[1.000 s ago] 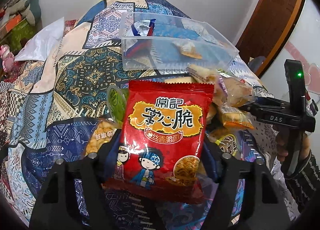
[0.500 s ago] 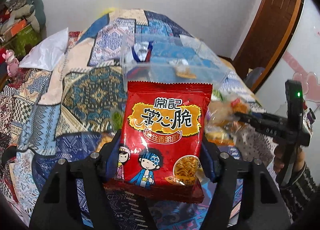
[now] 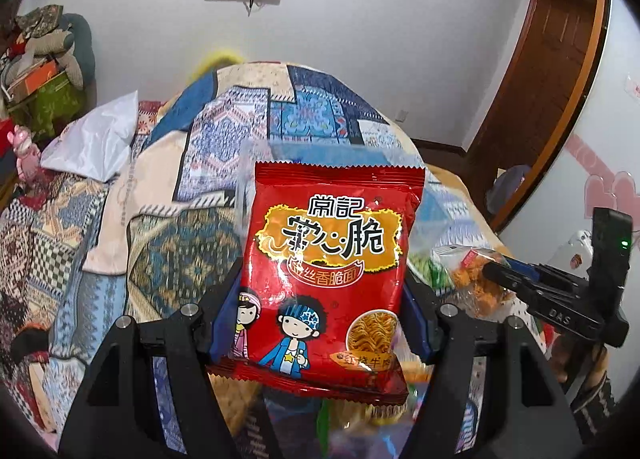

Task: Organize snacks
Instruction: 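Lift the puff bag with the right tool while the left tool carries the red bag, then release the red bag from the left tool while the right tool drops the puff bag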

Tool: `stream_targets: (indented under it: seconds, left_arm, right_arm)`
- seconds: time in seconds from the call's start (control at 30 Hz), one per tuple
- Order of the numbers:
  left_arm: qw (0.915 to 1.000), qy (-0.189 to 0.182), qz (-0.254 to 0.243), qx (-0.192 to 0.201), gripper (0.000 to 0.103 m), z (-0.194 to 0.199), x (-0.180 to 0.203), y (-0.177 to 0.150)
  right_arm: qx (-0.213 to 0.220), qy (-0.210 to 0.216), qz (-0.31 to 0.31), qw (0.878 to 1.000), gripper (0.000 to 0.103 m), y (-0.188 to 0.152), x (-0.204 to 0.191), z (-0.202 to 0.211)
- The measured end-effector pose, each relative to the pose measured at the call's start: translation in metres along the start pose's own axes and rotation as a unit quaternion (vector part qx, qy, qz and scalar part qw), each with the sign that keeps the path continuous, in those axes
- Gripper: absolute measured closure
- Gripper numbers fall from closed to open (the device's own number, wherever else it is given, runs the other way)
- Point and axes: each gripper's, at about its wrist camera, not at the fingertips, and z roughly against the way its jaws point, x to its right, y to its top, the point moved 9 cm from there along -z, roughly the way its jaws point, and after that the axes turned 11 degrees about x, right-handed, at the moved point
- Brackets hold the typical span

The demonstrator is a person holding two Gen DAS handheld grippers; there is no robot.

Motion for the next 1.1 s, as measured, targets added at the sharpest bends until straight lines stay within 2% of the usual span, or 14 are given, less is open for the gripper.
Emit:
stream_targets:
  seconds: [0.23,0.5,0.77,1.1]
  left_arm:
    - [0.9999,-0.001,-0.007,0.008,0.035,-0.023,0.01,0.032]
    - [0.9999,-0.006,-0.012,-0.004,0.035,-0.065,0.02,0.05]
    - [0.9996,-0.001,-0.017,-0.024,0.035,-0.116,0.022,0.053]
    - [0.9976,0.014,-0.017,-0.066,0.035,-0.17,0.016,0.033]
  right_arm:
    - [0.037,0.014,-0.003,0.999,0.074,0.036,-0.006,-0.003]
    - [0.06,0.018,-0.001,0.998,0.074,0.068,-0.007,-0.027]
    - [0.052,0.015,0.009,0.998,0.074,0.078,-0.003,-0.066]
    - [0.02,0.005,0.031,0.999,0.073,0.071,0.0,-0.108]
